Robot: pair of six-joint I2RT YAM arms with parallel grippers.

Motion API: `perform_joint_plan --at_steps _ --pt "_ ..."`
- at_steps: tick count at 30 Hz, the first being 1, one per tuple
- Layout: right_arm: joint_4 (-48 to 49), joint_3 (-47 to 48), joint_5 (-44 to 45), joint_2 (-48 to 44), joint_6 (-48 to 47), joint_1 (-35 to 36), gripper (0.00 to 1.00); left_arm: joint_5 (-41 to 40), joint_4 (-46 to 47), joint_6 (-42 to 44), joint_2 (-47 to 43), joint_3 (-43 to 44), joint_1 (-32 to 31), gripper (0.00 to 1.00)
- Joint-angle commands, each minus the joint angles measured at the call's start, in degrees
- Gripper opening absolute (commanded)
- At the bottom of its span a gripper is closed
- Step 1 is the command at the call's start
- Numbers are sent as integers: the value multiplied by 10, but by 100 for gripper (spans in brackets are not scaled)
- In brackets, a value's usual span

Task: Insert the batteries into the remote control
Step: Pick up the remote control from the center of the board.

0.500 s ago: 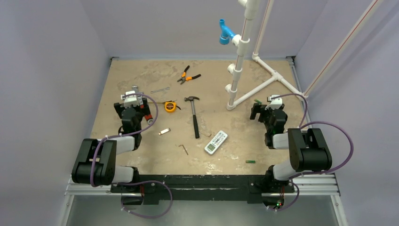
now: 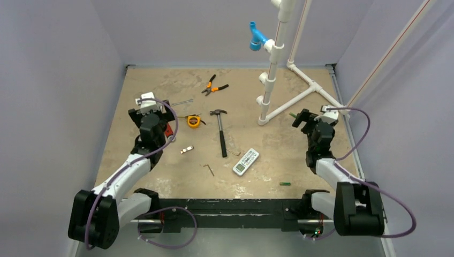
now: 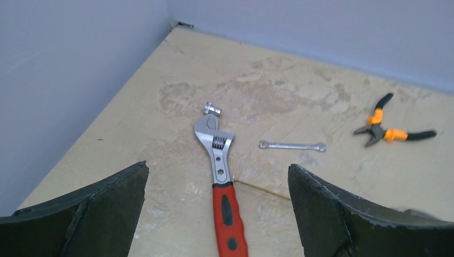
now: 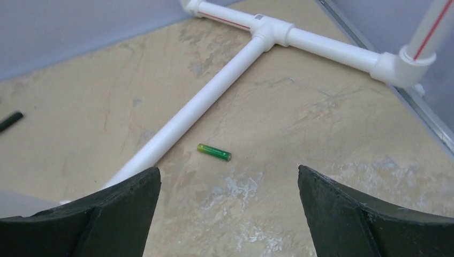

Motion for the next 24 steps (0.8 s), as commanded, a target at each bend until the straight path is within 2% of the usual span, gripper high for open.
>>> perform_joint_plan --at_steps 1,3,5,8,11,15,20,22,24 --pt "-230 64 80 -52 208 1 99 -56 -214 -123 -47 69 -6 100" --pt "-317 109 58 -42 208 0 99 -47 -268 -177 -72 83 -5 100" --pt "-361 139 64 -25 215 0 99 -19 -330 -217 -95 109 -5 100" --pt "-456 185 58 14 263 0 99 29 -358 -270 -122 127 -4 100" --pt "-480 214 3 50 267 -2 99 45 -402 -355 -141 134 -1 100" --pt "-468 215 -86 62 262 -1 98 117 -440 -339 -144 162 4 98" --pt "-467 200 -122 51 246 12 94 174 -426 -290 -145 168 -33 90" --pt "-480 204 -120 49 231 55 93 172 -427 -279 -130 173 -74 88" --pt "-509 218 -80 46 208 127 94 161 -439 -277 -111 181 -113 86"
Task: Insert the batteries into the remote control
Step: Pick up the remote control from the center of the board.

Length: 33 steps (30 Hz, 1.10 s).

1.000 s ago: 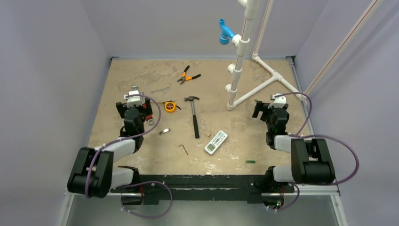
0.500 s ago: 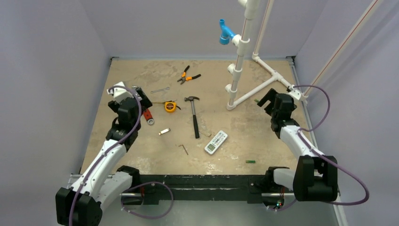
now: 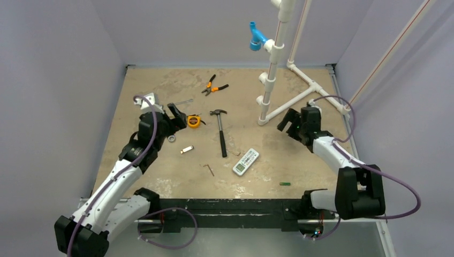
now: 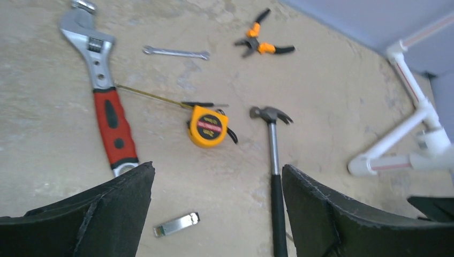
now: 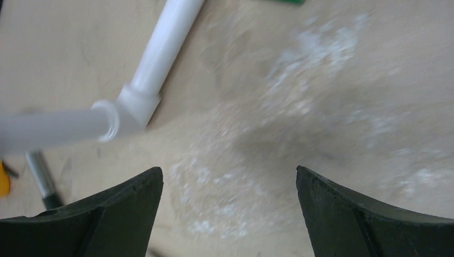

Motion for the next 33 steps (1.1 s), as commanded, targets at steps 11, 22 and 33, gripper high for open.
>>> perform_joint_plan --at_steps 11,22,33 --pt "-16 0 10 -23 -114 291 86 88 13 15 20 -18 -97 84" --pt "23 59 -56 51 -203 309 59 109 35 16 31 -22 -97 84" --pt "-24 96 -14 141 -197 336 53 130 45 17 44 -20 -98 84"
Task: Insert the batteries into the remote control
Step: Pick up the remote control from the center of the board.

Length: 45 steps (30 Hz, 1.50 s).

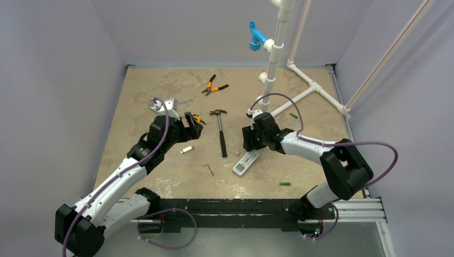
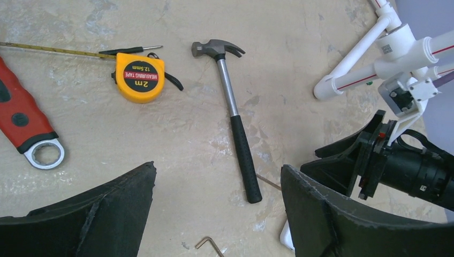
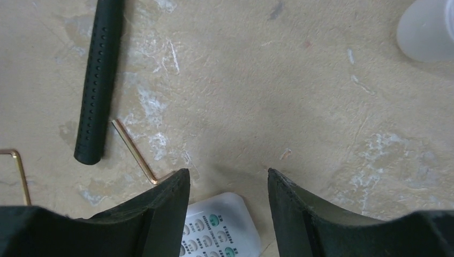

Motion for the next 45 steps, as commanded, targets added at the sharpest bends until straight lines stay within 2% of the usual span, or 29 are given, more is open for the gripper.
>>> perform_joint_plan --at_steps 1,10,13,19,27,29,32,35,37,41,45 --pt "-37 31 24 22 -10 17 53 23 32 11 12 4 -3 84" --pt "-166 22 127 -10 12 70 49 33 39 10 19 0 -3 83" --pt "-203 15 133 -24 34 86 47 33 40 9 21 2 -3 83" --pt "-257 0 107 -40 96 116 42 39 41 10 25 5 -3 83" --pt "-236 -46 10 -138 119 143 44 45 40 10 24 5 -3 83" --pt "-240 -46 38 -171 116 144 46 45 40 10 23 6 -3 83" --pt "-235 -46 76 -221 108 144 57 45 37 9 21 7 -3 82" --pt "-211 -56 43 -254 98 144 71 45 30 9 15 9 -3 82" --pt "-200 -66 42 -259 114 157 74 43 26 9 12 11 -3 82" --pt "-190 -89 115 -266 167 241 80 44 12 7 14 21 -4 82" --pt "-185 -109 155 -257 211 282 82 49 9 1 14 22 -4 82"
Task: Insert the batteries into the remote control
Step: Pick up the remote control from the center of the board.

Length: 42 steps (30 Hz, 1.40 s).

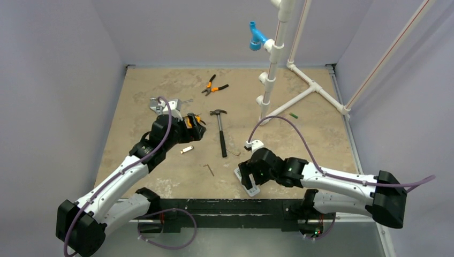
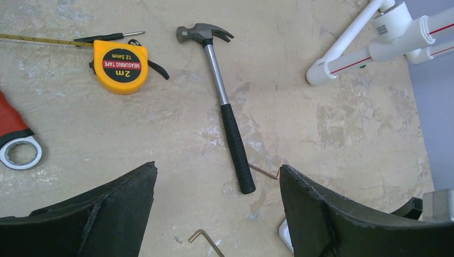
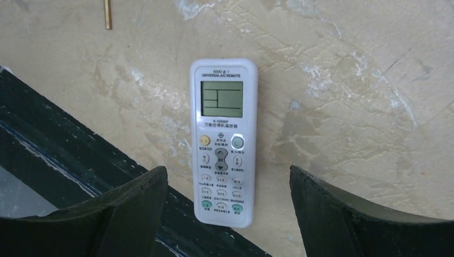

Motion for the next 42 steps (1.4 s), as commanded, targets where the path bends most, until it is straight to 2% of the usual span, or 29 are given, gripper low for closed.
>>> perform_joint_plan --at_steps 1,8,12,16,25,32,35,39,42 --pt "21 -22 73 3 64 39 82 10 1 -1 -7 22 -3 82" --pt "11 -29 113 43 90 98 82 20 0 -8 0 28 -3 82" --pt "6 -21 133 77 102 132 77 28 -3 -19 10 35 -3 81" --pt "-3 -19 147 95 117 156 67 31 -7 -25 17 44 -3 80" --pt "-48 3 196 113 134 165 35 41 -17 -45 34 60 -3 78" --pt "19 49 286 41 47 164 11 73 -34 -69 31 101 -3 78" --pt "58 81 284 36 -4 126 0 123 -15 -93 36 109 -3 77" --pt "118 126 188 60 -37 36 0 164 15 -130 40 111 -3 76" --pt "165 150 125 79 -46 -5 0 189 38 -154 41 108 -3 76"
